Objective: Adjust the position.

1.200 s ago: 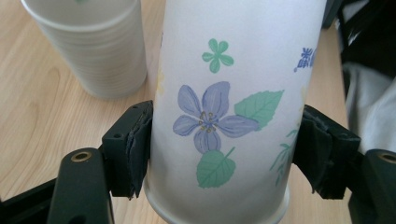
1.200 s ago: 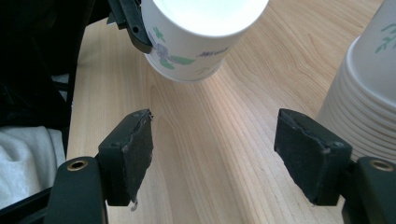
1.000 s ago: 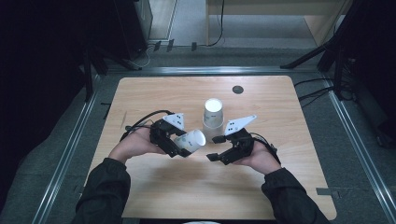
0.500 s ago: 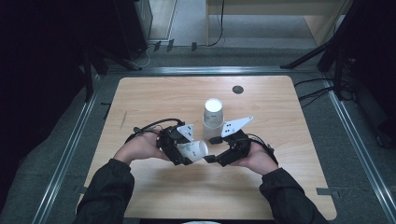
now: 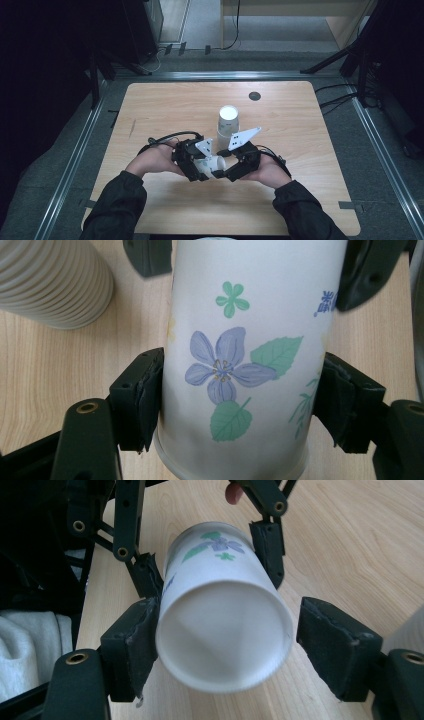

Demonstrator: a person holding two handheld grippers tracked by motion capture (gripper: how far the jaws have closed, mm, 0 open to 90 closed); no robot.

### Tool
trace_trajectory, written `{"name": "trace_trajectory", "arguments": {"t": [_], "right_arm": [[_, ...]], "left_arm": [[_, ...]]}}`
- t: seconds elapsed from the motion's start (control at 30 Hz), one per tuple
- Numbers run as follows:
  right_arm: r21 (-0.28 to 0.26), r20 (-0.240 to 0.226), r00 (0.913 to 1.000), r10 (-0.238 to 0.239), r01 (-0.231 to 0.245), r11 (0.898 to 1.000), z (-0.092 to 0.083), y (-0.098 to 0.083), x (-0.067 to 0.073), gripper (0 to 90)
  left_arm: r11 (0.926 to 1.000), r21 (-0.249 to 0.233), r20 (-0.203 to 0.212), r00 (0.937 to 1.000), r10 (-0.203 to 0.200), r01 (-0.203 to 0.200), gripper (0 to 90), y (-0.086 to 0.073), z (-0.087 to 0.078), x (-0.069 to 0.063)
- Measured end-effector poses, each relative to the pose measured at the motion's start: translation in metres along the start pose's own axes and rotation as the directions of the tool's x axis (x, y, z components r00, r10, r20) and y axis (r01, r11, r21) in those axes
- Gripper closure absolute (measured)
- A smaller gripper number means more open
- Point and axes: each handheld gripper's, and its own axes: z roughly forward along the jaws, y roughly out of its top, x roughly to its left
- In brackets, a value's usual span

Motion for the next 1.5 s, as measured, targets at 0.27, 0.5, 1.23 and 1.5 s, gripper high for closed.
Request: {"name": "trace_trajectory", "arguments": {"t": [0.27, 0.5, 1.23, 1.5], "right_arm": [[0.013, -0.014, 0.9997, -0.019, 0.019, 1.0, 0.006, 0.001, 0.003, 33.5], [0.0, -0.011, 0.9996, -0.025, 0.025, 1.0, 0.001, 0.003, 0.004, 34.4], [-0.117, -0.034, 0.9994, 0.005, -0.009, 0.993, -0.031, 0.001, -0.004, 34.3], [-0.134, -0.064, 0.9979, 0.008, -0.016, 0.991, -0.033, 0.001, -0.003, 34.4]], "left_arm": [[1.0, -0.004, -0.001, 1.0, 0.004, -0.004, 27.7, 0.001, 0.0, -0.001], [0.9973, -0.03, 0.026, 0.9974, -0.067, 0.067, 12.5, -0.001, 0.0, 0.004], [0.9333, -0.298, 0.11, 0.9786, -0.174, 0.2, 8.1, -0.032, -0.017, 0.009], [0.9051, -0.372, 0.112, 0.9779, -0.176, 0.206, 8.1, -0.031, -0.013, 0.006]]}}
